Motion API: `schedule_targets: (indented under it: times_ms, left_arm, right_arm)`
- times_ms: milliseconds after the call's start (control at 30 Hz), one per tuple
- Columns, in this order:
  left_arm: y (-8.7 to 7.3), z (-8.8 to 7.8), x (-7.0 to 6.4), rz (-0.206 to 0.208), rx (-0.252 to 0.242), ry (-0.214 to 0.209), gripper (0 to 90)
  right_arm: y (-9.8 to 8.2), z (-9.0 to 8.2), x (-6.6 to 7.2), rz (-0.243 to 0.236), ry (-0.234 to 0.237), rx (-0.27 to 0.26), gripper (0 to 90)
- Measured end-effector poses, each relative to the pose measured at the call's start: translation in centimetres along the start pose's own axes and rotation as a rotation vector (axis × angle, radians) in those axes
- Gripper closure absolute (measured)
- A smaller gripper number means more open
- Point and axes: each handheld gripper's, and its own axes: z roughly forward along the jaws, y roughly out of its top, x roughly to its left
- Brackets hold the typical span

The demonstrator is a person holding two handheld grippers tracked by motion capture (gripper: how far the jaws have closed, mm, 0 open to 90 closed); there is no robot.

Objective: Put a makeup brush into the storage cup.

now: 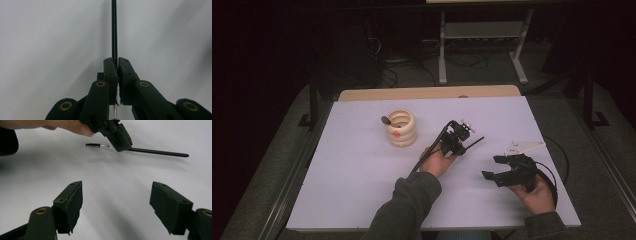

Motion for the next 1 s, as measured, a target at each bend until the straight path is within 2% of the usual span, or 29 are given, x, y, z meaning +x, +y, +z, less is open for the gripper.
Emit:
schedule_targets:
  times_ms: [100, 267, 400, 467, 600, 667, 833, 1000]
  left_arm:
    - [-0.6, -0.5, 0.0, 0.004, -0.017, -0.028, 86.2]
    - [-1.8, -1.7, 0.2, 0.024, -0.032, -0.03, 86.1]
    - [-3.0, -2.9, 0.6, 0.039, -0.028, -0.03, 86.1]
    - [-3.7, -3.6, 1.0, 0.049, -0.022, -0.031, 86.2]
    - [-5.0, -5.0, 1.5, 0.034, -0.056, -0.033, 86.1]
    - [-5.5, -5.8, 1.6, 0.038, -0.066, -0.037, 86.1]
    - [-6.6, -7.8, 1.7, 0.049, -0.092, -0.036, 86.1]
    - [-7.7, -9.6, 2.0, 0.061, -0.11, -0.038, 86.1]
  right_arm:
    - [0.1, 0.0, 0.1, 0.001, 0.001, 0.001, 25.5]
    - [0.2, 0.2, 0.4, -0.018, 0.003, 0.004, 25.4]
    - [0.3, 0.1, 0.6, -0.01, -0.001, 0.003, 25.4]
    - [0.3, 0.2, 0.6, -0.023, -0.001, -0.002, 25.5]
    - [0.4, 0.4, 1.0, -0.028, 0.0, 0.007, 25.9]
    - [0.5, 0.5, 1.2, -0.038, -0.001, 0.019, 27.0]
    - [0.8, 0.5, 1.6, -0.057, 0.003, 0.008, 26.5]
    - [0.9, 0.3, 1.6, -0.05, 0.032, -0.002, 23.5]
